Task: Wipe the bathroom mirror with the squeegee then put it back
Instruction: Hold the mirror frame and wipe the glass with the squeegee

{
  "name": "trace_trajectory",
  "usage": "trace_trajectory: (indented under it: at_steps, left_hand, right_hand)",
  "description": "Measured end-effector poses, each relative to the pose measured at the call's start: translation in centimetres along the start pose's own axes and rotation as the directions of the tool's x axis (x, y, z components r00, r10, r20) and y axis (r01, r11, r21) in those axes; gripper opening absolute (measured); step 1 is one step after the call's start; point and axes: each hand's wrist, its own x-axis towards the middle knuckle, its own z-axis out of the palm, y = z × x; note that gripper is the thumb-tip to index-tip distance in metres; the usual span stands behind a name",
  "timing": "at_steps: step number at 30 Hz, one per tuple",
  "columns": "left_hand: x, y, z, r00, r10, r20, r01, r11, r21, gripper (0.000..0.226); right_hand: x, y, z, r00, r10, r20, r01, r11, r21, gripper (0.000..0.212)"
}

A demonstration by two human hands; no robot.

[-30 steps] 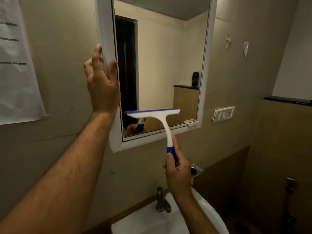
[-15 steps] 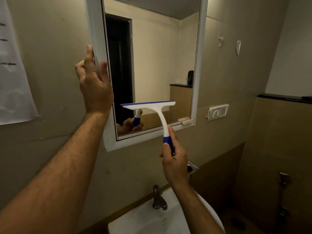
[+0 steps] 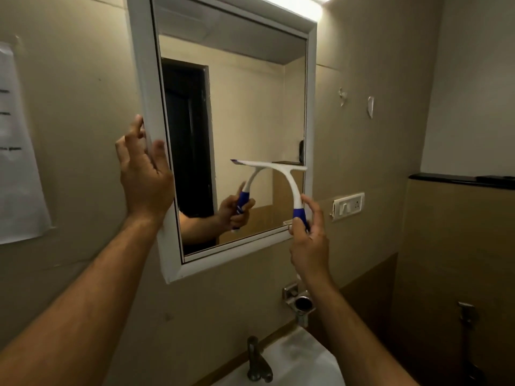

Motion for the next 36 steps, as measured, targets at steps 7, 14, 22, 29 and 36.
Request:
trace_trajectory:
  at_steps: [7,14,22,29,36]
  left_hand:
    - [2.4,0.9,-0.2,0.998,0.058,0.024,-0.057,0.998,-0.017,0.058]
    - [4.8,3.0,0.0,0.994,0.107,0.003,-0.107,0.994,-0.002,0.064]
    - [6.0,3.1,-0.4,0.993,0.081,0.087,-0.085,0.995,0.050,0.070]
    - [7.9,3.8,1.4,1.000,0.013,-0.008,-0.013,0.999,-0.048,0.051]
    - [7.7,2.6,2.1,0.996,0.077,-0.038,-0.076,0.997,0.033,0.050]
  right_hand:
    - [-0.7,0.3,-0.3,1.000,-0.001,-0.027,0.002,0.999,0.036,0.037]
    - [7.9,-8.6,0.5,0.964,-0.243,-0.109,0.246,0.969,0.013,0.052]
    - [7.1,-4.5,0.8,0.959,-0.267,-0.095,0.258,0.961,-0.100,0.053]
    - [11.1,-8.7,1.2,0.916,-0.365,-0.168,0.365,0.930,-0.027,0.051]
    - [15.4,-11.9,1.9,0.935,-0.307,-0.179,0.318,0.947,0.041,0.032]
